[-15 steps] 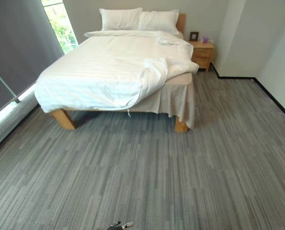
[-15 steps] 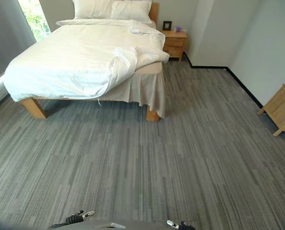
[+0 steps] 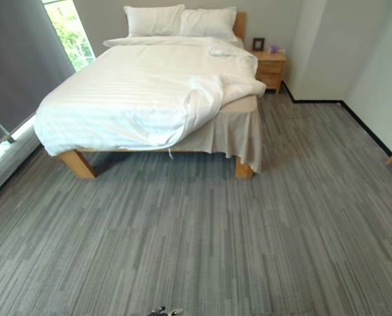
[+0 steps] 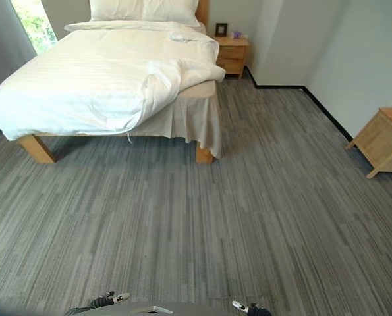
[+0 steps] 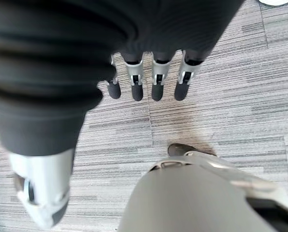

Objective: Making the bed.

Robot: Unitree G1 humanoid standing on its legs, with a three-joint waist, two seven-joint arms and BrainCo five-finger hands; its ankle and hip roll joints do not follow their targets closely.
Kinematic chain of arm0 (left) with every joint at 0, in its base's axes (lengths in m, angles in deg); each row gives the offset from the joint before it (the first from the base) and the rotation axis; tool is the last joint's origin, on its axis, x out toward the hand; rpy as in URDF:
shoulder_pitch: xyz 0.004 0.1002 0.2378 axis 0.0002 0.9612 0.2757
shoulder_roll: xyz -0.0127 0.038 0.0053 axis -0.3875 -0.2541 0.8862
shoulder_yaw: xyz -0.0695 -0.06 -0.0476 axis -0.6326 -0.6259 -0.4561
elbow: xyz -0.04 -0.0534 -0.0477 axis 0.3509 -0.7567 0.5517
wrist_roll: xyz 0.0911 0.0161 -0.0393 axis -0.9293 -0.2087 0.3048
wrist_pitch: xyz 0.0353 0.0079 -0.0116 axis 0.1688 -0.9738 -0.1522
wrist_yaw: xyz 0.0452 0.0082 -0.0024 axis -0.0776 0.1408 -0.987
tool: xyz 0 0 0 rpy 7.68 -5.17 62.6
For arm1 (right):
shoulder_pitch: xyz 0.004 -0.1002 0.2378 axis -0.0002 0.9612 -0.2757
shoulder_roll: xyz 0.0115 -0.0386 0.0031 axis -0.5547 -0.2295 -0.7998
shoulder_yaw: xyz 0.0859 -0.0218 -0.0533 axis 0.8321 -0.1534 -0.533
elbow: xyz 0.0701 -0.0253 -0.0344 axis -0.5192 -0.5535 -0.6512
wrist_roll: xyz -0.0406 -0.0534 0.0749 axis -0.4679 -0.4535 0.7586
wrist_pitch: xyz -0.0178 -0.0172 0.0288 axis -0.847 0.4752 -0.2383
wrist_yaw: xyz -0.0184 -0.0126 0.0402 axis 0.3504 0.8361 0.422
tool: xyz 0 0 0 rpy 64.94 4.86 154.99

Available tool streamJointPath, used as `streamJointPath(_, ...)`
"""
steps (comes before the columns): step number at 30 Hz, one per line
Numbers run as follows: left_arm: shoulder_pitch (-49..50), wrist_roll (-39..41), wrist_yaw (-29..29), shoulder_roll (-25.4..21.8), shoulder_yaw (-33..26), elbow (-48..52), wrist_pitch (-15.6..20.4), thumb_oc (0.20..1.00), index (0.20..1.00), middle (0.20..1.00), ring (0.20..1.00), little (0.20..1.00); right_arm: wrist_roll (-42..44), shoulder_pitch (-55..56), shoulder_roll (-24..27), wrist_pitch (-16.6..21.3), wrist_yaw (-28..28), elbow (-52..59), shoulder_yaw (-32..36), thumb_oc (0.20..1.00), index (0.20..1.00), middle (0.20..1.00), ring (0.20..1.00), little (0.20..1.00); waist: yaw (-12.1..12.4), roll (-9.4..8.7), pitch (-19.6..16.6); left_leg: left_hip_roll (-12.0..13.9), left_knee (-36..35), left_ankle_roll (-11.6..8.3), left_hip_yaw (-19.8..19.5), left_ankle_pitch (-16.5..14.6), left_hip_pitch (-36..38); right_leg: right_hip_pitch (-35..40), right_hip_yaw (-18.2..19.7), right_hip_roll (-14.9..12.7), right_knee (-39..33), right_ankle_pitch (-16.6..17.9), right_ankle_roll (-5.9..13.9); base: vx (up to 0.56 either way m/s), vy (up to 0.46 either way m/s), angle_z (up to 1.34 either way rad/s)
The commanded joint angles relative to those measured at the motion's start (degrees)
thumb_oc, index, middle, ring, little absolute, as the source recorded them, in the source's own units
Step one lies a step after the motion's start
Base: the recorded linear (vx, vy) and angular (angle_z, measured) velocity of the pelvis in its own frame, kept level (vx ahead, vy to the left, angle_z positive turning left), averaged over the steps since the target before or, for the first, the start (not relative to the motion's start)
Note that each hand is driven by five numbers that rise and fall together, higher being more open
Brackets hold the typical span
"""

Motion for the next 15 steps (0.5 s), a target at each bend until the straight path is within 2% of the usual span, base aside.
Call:
streamJointPath(1, -6.4, -0.2, -2.4, -0.4, -0.6, 1.8, 2.7, 1.000, 1.000, 1.000, 1.000, 1.000, 2.8, -4.6, 2.1, 1.5, -1.2, 2.4, -0.2, 1.000, 1.000, 1.000, 1.000, 1.000, -1.0, -1.77, -0.4, 2.6, -5.0, -5.07, -0.6, 3.9, 3.1, 8.1, 1.3, -6.0, -12.2, 11.7, 8.64, 0.00, 0.023, -0.22)
streamJointPath(3, -7.1, 3.2, -3.2, -2.0, -0.3, 7.5, 3.9, 1.000, 1.000, 1.000, 1.000, 1.000, 9.1, -4.7, 2.6, 3.1, -1.5, 10.0, 1.6, 1.000, 1.000, 1.000, 1.000, 1.000, -1.6, -1.40, -0.1, 2.6, -5.0, -5.07, -0.2, 3.8, 3.3, 8.0, 1.8, -6.0, -12.2, 11.8, 8.81, -0.02, 0.030, -0.21)
streamJointPath(4, -5.8, 6.7, -3.9, -3.7, -0.5, 16.7, 5.2, 1.000, 1.000, 1.000, 1.000, 1.000, 14.4, -3.5, 3.4, 5.0, -1.6, 18.6, 3.9, 1.000, 1.000, 1.000, 1.000, 1.000, -1.9, -1.03, 0.1, 2.5, -5.0, -5.13, 0.0, 4.0, 3.2, 7.8, 2.1, -6.0, -12.2, 11.9, 8.97, -0.03, 0.034, -0.13)
streamJointPath(5, -4.5, 7.3, -4.3, -4.7, -0.5, 21.7, 5.7, 1.000, 1.000, 1.000, 1.000, 1.000, 14.2, -2.2, 3.8, 5.6, -2.1, 23.7, 4.1, 1.000, 1.000, 1.000, 1.000, 1.000, -2.0, -0.93, 0.2, 2.5, -5.0, -5.19, 0.0, 4.2, 3.2, 7.8, 2.0, -6.0, -12.2, 12.0, 9.04, -0.02, 0.026, -0.19)
streamJointPath(6, -4.3, 7.3, -4.4, -4.7, -0.5, 21.9, 5.6, 1.000, 1.000, 1.000, 1.000, 1.000, 14.1, -2.1, 3.8, 5.5, -2.1, 23.8, 4.1, 1.000, 1.000, 1.000, 1.000, 1.000, -2.0, -0.94, 0.2, 2.5, -5.0, -5.19, 0.0, 4.1, 3.2, 7.9, 2.0, -6.0, -12.2, 12.0, 9.04, -0.02, 0.011, -0.15)
streamJointPath(7, -1.1, 9.2, -4.5, -6.1, -1.4, 31.2, 6.0, 1.000, 1.000, 1.000, 1.000, 1.000, 12.7, 0.4, 4.9, 6.2, -3.1, 32.8, 4.9, 1.000, 1.000, 1.000, 1.000, 1.000, -2.0, -0.88, 0.4, 2.5, -5.0, -5.25, 0.0, 4.4, 3.1, 7.8, 1.9, -6.1, -12.2, 12.1, 9.18, -0.01, 0.012, -0.12)
streamJointPath(9, 1.4, 10.2, -4.8, -6.9, -2.2, 36.8, 5.8, 1.000, 1.000, 1.000, 1.000, 1.000, 12.4, 2.2, 5.7, 6.2, -3.0, 38.1, 5.4, 1.000, 1.000, 1.000, 1.000, 1.000, -1.9, -0.93, 0.4, 2.5, -5.0, -5.31, -0.2, 4.7, 3.0, 7.7, 1.8, -6.2, -12.2, 12.4, 9.28, 0.00, 0.003, 0.02)
streamJointPath(12, 3.8, 11.2, -4.7, -7.4, -3.3, 42.8, 5.6, 1.000, 1.000, 1.000, 1.000, 1.000, 11.8, 4.3, 6.1, 5.8, -2.4, 44.1, 5.3, 1.000, 1.000, 1.000, 1.000, 1.000, -1.7, -1.21, 0.7, 2.5, -5.0, -5.35, -0.2, 4.9, 2.8, 7.6, 1.7, -6.3, -12.2, 12.7, 9.36, 0.00, -0.003, 0.03)
streamJointPath(15, 4.6, 11.5, -4.6, -7.3, -3.6, 44.3, 5.9, 1.000, 1.000, 1.000, 1.000, 1.000, 11.3, 5.3, 6.0, 5.7, -2.1, 45.6, 4.9, 1.000, 1.000, 1.000, 1.000, 1.000, -1.6, -1.47, 0.9, 2.4, -5.0, -5.40, -0.2, 4.9, 2.8, 7.6, 1.7, -6.3, -12.2, 12.9, 9.42, 0.00, 0.000, 0.00)
